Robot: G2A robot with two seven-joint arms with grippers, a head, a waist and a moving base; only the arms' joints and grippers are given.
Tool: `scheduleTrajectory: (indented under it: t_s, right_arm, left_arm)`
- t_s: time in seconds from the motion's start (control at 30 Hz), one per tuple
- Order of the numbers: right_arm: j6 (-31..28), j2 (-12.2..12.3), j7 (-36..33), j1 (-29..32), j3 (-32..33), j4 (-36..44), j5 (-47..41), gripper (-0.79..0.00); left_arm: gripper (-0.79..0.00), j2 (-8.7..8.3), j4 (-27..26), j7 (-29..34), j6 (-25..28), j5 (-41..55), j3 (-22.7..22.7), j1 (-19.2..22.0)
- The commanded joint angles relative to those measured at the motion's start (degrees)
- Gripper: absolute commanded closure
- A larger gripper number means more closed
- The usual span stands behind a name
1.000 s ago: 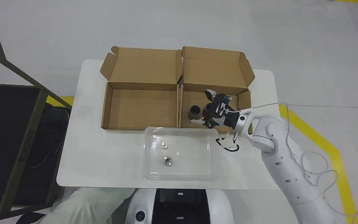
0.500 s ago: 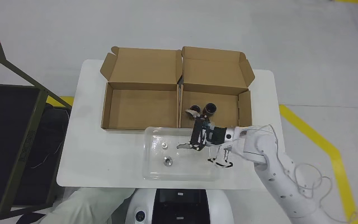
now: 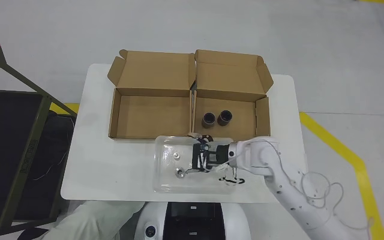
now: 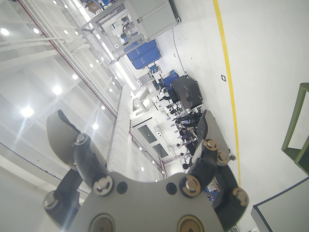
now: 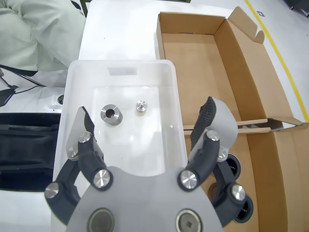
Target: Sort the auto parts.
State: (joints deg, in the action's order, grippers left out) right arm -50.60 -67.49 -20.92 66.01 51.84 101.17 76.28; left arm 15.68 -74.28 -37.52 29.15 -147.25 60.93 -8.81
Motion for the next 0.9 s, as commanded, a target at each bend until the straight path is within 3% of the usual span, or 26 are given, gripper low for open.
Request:
scheduleTrajectory:
  t_s: [0.0,0.23,0.87]
  right_arm:
    - [-0.2,-0.2,-0.5,-0.8,-1.2,-0.8,1.2,-0.745]
    - [-0.7,-0.5,-2.1,-2.4,-4.3,-2.3,4.9,-0.613]
    - [-3.5,-1.9,-4.2,-5.8,-11.5,-8.3,5.8,-0.502]
  left_arm:
    - [-0.785,0.0,0.0,0.0,0.0,0.0,0.0,0.0]
    - [-0.785,0.0,0.0,0.0,0.0,0.0,0.0,0.0]
    - [-0.785,0.0,0.0,0.0,0.0,0.0,0.0,0.0]
